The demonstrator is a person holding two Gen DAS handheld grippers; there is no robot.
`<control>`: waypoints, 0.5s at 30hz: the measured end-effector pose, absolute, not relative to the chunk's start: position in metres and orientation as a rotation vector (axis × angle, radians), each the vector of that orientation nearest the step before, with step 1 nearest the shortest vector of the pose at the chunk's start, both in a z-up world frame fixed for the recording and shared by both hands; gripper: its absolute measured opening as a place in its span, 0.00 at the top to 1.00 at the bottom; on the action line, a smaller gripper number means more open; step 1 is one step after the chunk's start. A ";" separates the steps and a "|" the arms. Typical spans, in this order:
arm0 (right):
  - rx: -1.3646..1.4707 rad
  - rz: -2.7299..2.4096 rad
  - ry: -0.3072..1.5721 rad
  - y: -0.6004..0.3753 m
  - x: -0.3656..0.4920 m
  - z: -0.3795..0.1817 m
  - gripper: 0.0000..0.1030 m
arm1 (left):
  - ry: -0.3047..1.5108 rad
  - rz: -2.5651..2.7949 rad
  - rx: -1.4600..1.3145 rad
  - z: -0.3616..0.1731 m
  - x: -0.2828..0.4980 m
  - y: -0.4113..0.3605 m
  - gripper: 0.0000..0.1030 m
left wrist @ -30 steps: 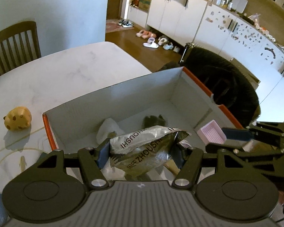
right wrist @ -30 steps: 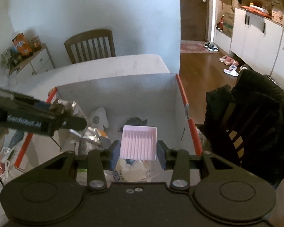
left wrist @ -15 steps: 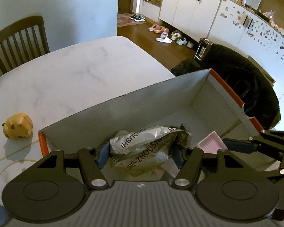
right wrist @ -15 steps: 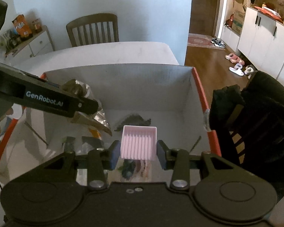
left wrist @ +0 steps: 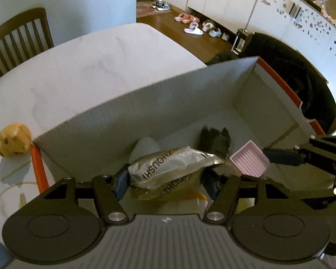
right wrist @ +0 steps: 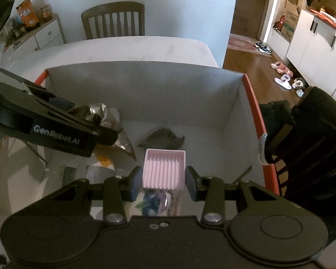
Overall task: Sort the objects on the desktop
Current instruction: 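Lower the bag and tray into the shoebox and open both grippers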
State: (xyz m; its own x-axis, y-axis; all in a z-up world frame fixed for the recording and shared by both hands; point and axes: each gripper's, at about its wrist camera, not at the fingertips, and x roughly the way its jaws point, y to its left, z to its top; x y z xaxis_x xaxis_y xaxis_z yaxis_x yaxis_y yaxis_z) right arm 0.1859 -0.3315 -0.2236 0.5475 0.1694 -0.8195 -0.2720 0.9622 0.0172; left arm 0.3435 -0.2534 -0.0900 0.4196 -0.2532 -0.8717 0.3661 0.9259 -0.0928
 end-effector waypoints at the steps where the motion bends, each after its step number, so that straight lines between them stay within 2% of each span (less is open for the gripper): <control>1: -0.117 0.264 0.959 -0.331 0.186 -0.224 0.60 | 1.075 -0.391 0.120 -0.091 0.342 -0.254 0.36; 5: -0.114 0.270 0.970 -0.333 0.185 -0.223 0.58 | 1.093 -0.403 0.139 -0.093 0.337 -0.255 0.36; 9: -0.120 0.282 0.976 -0.336 0.182 -0.223 0.48 | 1.077 -0.419 0.135 -0.089 0.330 -0.255 0.31; 12: -0.128 0.292 0.970 -0.335 0.178 -0.221 0.43 | 1.062 -0.432 0.123 -0.083 0.327 -0.253 0.26; 15: -0.141 0.300 0.956 -0.335 0.172 -0.216 0.41 | 1.054 -0.437 0.102 -0.078 0.322 -0.251 0.26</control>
